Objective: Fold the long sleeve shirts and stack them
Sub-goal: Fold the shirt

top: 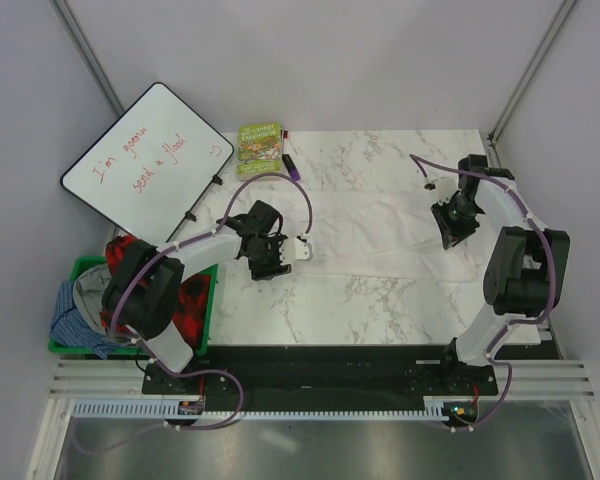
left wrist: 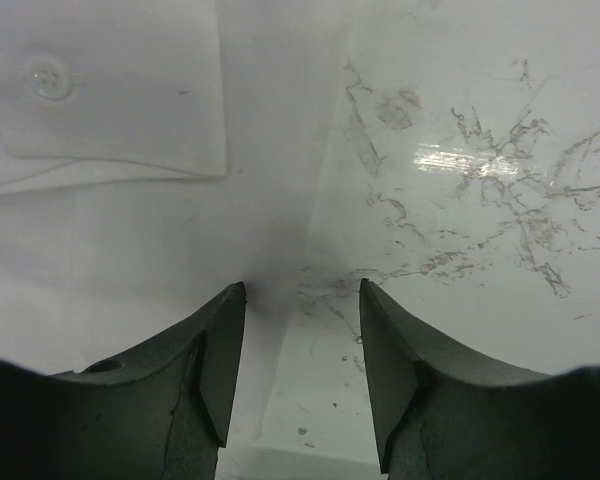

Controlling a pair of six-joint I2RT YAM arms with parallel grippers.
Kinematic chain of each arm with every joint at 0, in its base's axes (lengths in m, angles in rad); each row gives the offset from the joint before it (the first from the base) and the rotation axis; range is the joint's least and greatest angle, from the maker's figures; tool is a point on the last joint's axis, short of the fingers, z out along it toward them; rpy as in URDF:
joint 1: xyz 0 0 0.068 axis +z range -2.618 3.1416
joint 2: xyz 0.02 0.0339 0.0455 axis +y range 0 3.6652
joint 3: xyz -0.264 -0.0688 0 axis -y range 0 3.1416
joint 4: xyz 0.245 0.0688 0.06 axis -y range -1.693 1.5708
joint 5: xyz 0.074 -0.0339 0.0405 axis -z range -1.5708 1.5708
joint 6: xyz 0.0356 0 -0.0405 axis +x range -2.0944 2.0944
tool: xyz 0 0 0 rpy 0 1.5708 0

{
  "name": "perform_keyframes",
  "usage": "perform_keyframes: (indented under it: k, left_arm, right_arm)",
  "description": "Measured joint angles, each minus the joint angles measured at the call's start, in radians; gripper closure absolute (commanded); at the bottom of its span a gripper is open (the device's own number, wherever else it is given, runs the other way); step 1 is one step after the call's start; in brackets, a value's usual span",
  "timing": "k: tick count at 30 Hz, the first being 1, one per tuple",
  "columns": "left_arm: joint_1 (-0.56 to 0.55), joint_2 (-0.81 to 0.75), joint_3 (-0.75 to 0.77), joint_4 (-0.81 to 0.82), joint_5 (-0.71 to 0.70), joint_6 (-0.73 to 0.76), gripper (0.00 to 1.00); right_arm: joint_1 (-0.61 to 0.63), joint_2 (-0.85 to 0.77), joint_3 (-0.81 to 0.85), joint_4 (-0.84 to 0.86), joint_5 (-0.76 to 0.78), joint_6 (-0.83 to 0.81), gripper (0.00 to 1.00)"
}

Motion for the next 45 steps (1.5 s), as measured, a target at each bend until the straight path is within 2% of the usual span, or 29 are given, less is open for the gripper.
perform_keyframes:
  k: [10,14,18,23,26,30,33,38,45]
  left_arm:
    - [-0.004,-0.019,-0.050,0.043,-0.029,0.002,0.40]
    - [-0.003,-0.062,-0.097,0.062,-0.027,0.008,0.41]
    - [-0.002,-0.107,-0.108,0.063,-0.022,0.005,0.41]
    - [-0.002,-0.163,-0.108,0.073,-0.018,-0.005,0.42]
    - [-0.014,-0.167,-0.108,0.070,-0.020,-0.018,0.42]
    - [-0.118,-0.164,-0.101,0.062,-0.048,-0.077,0.43]
    - [-0.216,-0.121,-0.059,0.058,-0.078,-0.137,0.44]
    - [-0.266,0.009,0.007,0.062,-0.138,-0.216,0.49]
    - [-0.277,0.071,0.036,0.081,-0.219,-0.265,0.86]
  right_arm:
    - [-0.001,0.154,-0.039,0.145,0.094,-0.007,0.73]
    - [0.005,0.242,0.049,0.144,0.135,-0.009,0.74]
    - [0.026,0.380,0.265,0.146,0.191,-0.018,0.74]
    - [0.091,0.619,0.666,0.197,0.282,-0.045,0.72]
    - [0.142,0.688,0.827,0.229,0.308,-0.050,0.65]
    - [0.172,0.615,0.806,0.230,0.301,-0.051,0.61]
    - [0.149,0.489,0.695,0.224,0.276,-0.044,0.60]
    - [0.064,0.291,0.570,0.192,0.213,-0.013,0.59]
    - [-0.010,0.187,0.478,0.112,0.081,0.056,0.59]
